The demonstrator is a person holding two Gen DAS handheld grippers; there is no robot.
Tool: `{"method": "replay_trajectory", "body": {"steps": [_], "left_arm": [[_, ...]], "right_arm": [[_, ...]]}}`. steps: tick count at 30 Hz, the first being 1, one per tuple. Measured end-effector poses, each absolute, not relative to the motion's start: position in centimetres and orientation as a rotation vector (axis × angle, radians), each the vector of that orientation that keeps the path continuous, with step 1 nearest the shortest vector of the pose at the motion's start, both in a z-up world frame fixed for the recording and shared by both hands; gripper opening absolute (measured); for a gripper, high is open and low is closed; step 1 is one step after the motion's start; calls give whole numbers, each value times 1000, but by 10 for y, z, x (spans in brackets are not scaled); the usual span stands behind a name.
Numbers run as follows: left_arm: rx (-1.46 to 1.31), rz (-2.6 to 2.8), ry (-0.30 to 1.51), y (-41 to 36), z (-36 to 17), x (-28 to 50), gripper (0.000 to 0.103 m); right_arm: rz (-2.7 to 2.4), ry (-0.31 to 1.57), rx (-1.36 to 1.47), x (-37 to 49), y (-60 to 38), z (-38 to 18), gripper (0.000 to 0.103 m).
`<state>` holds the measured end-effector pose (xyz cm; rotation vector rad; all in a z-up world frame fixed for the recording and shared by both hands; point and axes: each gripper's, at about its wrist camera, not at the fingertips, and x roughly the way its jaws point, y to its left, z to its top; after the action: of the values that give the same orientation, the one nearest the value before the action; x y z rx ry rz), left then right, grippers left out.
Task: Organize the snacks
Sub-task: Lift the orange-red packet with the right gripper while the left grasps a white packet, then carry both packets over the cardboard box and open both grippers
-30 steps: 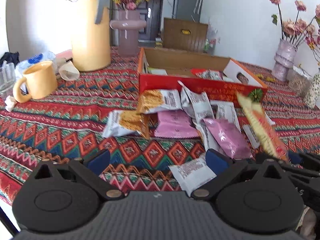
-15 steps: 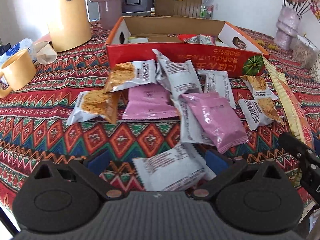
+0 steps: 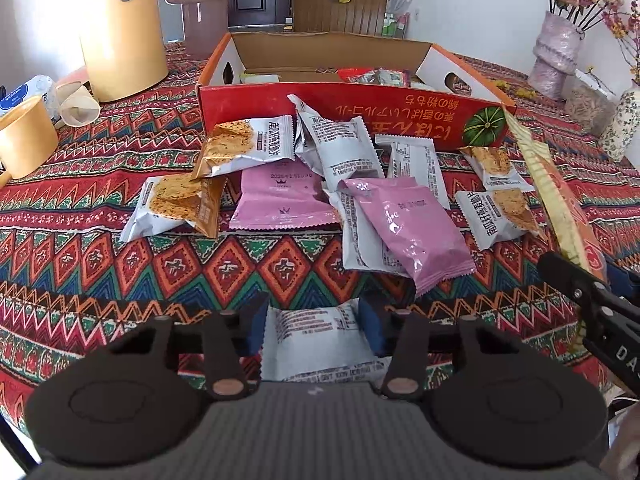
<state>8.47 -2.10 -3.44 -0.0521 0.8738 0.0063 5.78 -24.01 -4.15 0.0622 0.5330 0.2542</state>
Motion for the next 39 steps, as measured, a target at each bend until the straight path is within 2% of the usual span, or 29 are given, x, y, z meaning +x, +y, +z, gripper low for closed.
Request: {"method": "replay_trajectory", "body": {"steps": [4, 9, 17, 28, 39], "left_arm": [[-60, 14, 868, -17, -34, 82, 48], [-62, 6, 843, -15, -29, 79, 41], [-76, 10, 806, -9, -19, 75, 37], [-91, 20, 725, -3, 3, 68, 37], [-83, 19, 614, -4, 40, 89, 37]], "right_arm": [[255, 536, 62, 58, -239, -42, 43], [255, 536, 63, 58, -239, -42, 43], [256, 537, 65, 59, -241, -43, 43], [263, 530, 54, 59, -237, -40, 43], [253, 467, 2, 79, -232, -12, 43]]}}
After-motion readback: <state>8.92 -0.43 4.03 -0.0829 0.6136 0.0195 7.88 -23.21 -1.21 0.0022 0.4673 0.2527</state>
